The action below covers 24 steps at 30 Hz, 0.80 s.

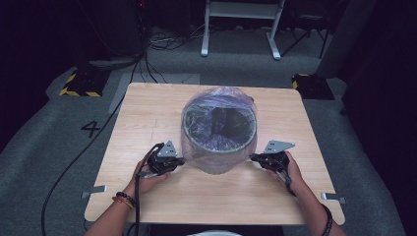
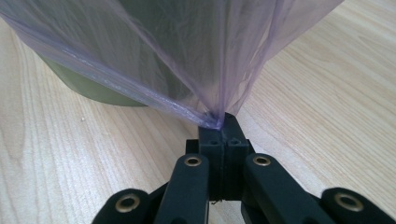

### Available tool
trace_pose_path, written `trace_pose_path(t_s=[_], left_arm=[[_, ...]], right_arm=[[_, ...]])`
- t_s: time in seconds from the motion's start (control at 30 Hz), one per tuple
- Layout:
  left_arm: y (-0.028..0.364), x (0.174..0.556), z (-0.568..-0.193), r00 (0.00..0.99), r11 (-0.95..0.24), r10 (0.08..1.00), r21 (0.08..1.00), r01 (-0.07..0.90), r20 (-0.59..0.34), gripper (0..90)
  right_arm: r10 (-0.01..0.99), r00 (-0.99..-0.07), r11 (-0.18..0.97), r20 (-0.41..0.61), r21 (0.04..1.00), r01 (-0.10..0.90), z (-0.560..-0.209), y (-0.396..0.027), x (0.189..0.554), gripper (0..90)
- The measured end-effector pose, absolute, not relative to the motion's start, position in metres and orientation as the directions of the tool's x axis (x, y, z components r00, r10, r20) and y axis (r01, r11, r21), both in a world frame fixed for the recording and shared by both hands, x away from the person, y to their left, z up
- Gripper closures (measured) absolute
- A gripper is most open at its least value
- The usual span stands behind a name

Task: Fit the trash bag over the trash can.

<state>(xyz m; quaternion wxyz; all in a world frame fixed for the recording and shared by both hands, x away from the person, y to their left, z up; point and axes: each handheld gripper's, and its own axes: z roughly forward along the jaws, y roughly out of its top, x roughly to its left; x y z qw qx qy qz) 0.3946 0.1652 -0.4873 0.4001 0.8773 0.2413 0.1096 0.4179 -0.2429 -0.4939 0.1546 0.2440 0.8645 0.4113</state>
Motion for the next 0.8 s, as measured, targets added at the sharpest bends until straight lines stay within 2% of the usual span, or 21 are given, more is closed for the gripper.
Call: trace_pose_path(t_s=[0.1,0.2,0.3,0.47,0.8], left_arm=[[0.165,0.396,-0.489,0.856,-0.566,0.517,0.751,0.34,0.002,89.9],[0.168,0.396,-0.489,0.851,-0.553,0.525,0.76,0.342,-0.001,89.9],[0.172,0.394,-0.486,0.847,-0.538,0.531,0.771,0.34,-0.003,89.9],[0.176,0.394,-0.485,0.839,-0.528,0.544,0.777,0.343,-0.001,89.9],[0.174,0.394,-0.484,0.839,-0.528,0.545,0.779,0.338,0.005,89.9]], right_arm=[[0.551,-0.831,0.547,-0.072,0.784,0.294,-0.495,-0.241,0.419,87.6],[0.566,-0.822,0.529,-0.064,0.793,0.302,-0.494,-0.242,0.419,71.6],[0.566,-0.822,0.515,-0.06,0.805,0.296,-0.489,-0.248,0.414,51.6],[0.587,-0.802,0.494,-0.112,0.834,0.245,-0.472,-0.263,0.399,33.4],[0.534,-0.826,0.487,-0.183,0.865,0.123,-0.439,-0.276,0.363,26.4]])
